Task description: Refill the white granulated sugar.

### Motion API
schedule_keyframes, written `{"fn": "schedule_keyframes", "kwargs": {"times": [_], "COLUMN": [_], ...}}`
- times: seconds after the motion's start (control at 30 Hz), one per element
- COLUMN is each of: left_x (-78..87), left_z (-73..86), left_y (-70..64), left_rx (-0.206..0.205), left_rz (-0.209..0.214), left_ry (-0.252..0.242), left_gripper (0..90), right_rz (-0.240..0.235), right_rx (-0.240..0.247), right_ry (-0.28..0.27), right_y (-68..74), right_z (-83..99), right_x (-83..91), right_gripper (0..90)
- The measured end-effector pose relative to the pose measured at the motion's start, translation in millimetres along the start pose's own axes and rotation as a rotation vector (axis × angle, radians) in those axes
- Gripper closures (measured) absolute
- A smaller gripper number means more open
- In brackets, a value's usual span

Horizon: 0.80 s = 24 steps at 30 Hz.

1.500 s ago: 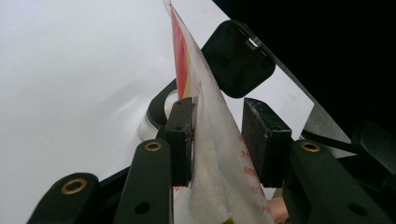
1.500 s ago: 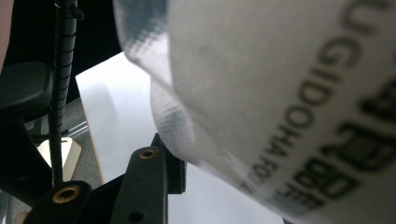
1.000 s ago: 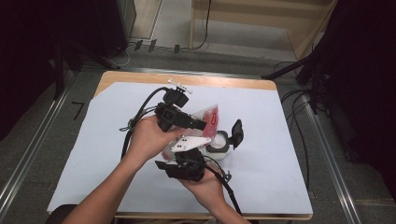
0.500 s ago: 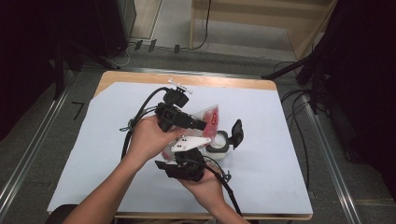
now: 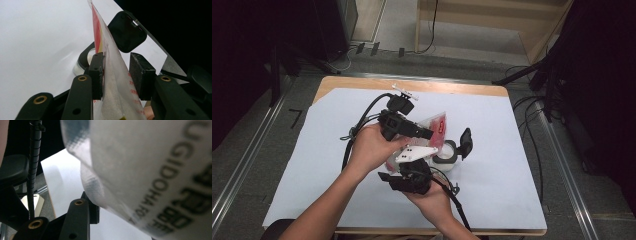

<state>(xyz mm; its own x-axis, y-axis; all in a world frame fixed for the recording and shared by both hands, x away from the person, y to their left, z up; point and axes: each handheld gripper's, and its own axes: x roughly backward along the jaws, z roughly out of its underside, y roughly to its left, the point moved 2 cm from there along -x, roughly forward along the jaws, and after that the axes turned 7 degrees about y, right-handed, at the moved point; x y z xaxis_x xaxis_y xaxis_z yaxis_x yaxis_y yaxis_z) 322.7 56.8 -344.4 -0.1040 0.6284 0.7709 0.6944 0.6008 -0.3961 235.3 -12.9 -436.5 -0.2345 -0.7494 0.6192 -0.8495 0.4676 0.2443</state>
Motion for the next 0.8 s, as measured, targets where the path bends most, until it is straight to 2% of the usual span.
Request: {"fn": "schedule_keyframes", "kwargs": {"times": [0.8], "left_x": [0.5], "left_z": [-2.0], "left_y": [0.3], "left_rx": [-0.004], "left_rz": [0.001], "left_ry": [0.006], "left_gripper": [65.2], "right_rz": [-0.001], "right_rx": [-0.002], "right_ry": [-0.004], "right_y": [-0.5], "right_z": [-0.8], "right_x": [0.9], "right_gripper": [64.2]}}
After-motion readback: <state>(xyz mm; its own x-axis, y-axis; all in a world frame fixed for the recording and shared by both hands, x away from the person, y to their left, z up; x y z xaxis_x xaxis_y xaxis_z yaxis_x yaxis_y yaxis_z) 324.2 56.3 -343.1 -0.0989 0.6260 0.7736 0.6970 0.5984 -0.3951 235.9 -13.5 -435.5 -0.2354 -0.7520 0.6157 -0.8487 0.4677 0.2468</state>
